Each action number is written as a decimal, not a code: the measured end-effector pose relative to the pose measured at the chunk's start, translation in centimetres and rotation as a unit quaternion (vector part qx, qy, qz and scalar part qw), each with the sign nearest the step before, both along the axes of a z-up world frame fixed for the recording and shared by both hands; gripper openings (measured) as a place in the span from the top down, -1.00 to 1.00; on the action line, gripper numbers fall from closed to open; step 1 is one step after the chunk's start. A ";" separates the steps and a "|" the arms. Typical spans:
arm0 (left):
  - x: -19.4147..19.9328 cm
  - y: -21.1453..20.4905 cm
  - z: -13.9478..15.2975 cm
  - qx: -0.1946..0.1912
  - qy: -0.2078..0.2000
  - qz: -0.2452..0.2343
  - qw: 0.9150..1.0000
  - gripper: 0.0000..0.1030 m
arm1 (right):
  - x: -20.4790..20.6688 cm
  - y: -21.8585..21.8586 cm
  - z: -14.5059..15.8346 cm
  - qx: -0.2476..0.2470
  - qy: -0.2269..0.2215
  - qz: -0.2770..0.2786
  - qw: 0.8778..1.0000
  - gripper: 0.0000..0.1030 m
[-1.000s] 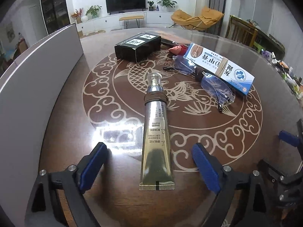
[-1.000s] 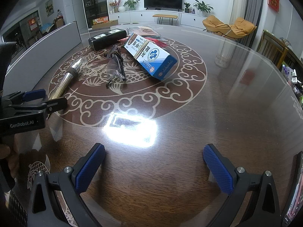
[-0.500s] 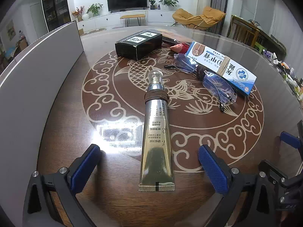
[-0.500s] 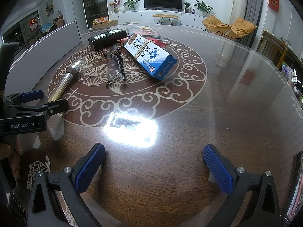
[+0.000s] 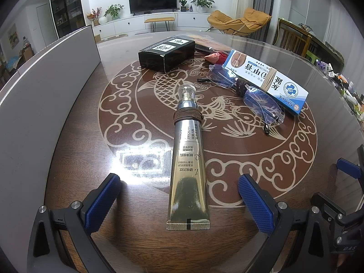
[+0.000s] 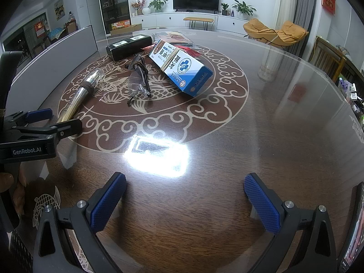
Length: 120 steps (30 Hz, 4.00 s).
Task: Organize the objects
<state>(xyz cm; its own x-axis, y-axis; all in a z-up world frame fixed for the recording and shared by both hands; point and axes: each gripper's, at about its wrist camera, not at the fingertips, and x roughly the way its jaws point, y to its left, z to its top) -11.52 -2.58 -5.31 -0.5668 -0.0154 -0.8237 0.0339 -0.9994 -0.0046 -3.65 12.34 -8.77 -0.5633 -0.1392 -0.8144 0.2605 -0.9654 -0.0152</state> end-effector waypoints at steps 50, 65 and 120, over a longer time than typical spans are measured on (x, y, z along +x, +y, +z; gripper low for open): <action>-0.2 0.0 -0.2 0.000 0.001 0.001 1.000 -1.00 | -12.3 -6.6 1.7 0.152 0.007 0.176 0.973 0.11; -0.3 0.0 -0.2 -0.001 0.001 0.001 1.000 -1.00 | -2.8 2.3 1.3 -0.023 -0.058 0.067 0.996 -0.37; 5.9 -0.9 4.4 0.072 0.105 -0.078 0.989 0.51 | -5.6 -0.3 2.9 -0.011 -0.060 0.085 0.995 0.17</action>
<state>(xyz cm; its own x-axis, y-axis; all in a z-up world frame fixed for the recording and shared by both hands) -5.62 -3.46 -0.88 -0.7117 0.1951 -0.6748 -0.1374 -0.9808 -0.1386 -9.24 12.08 -5.90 -0.4288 -0.2422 -0.8703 0.4178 -0.9073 0.0467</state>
